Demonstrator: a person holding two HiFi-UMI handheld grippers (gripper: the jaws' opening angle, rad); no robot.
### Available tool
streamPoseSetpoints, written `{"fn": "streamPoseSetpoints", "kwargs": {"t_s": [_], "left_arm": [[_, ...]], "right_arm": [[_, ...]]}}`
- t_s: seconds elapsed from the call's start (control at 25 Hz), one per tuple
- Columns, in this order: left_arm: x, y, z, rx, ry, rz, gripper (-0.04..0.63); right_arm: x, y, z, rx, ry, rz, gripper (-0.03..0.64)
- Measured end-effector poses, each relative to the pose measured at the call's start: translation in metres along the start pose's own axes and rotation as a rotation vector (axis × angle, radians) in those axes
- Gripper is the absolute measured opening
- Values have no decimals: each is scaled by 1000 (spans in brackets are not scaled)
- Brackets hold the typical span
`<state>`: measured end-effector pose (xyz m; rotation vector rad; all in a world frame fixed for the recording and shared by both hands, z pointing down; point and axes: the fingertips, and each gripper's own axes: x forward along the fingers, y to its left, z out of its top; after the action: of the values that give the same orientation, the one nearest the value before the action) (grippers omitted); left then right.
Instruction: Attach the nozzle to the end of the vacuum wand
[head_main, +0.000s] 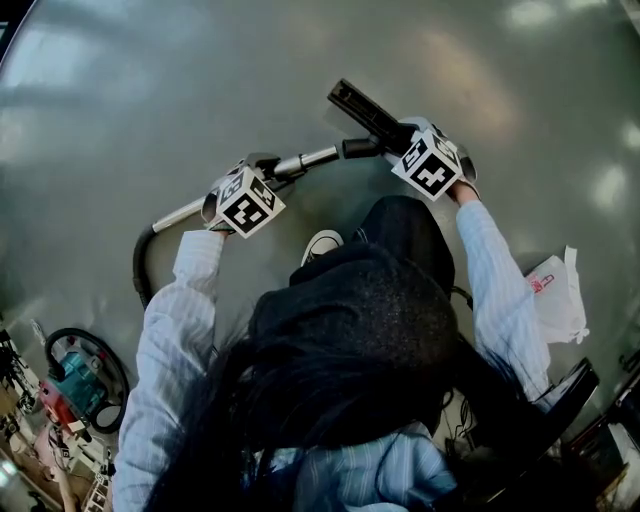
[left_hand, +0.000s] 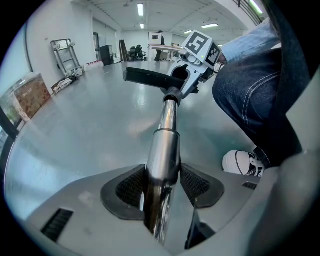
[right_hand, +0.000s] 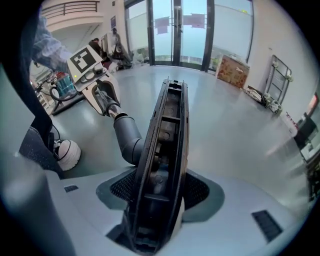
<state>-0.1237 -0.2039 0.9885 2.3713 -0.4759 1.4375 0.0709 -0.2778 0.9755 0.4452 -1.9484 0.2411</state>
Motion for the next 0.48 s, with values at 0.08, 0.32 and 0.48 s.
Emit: {"fn": "streamPoseSetpoints", "kwargs": {"t_s": [0.08, 0.32, 0.48], "left_arm": [[-7, 3, -3, -3, -4, -2, 222], [-9, 2, -2, -6, -5, 3, 222], [-11, 4, -1, -12, -1, 11, 222]], "right_arm": [[1, 3, 12, -57, 7, -5, 255], [4, 7, 29, -129, -4, -1, 255], [1, 4, 35, -157, 6, -9, 255]]}}
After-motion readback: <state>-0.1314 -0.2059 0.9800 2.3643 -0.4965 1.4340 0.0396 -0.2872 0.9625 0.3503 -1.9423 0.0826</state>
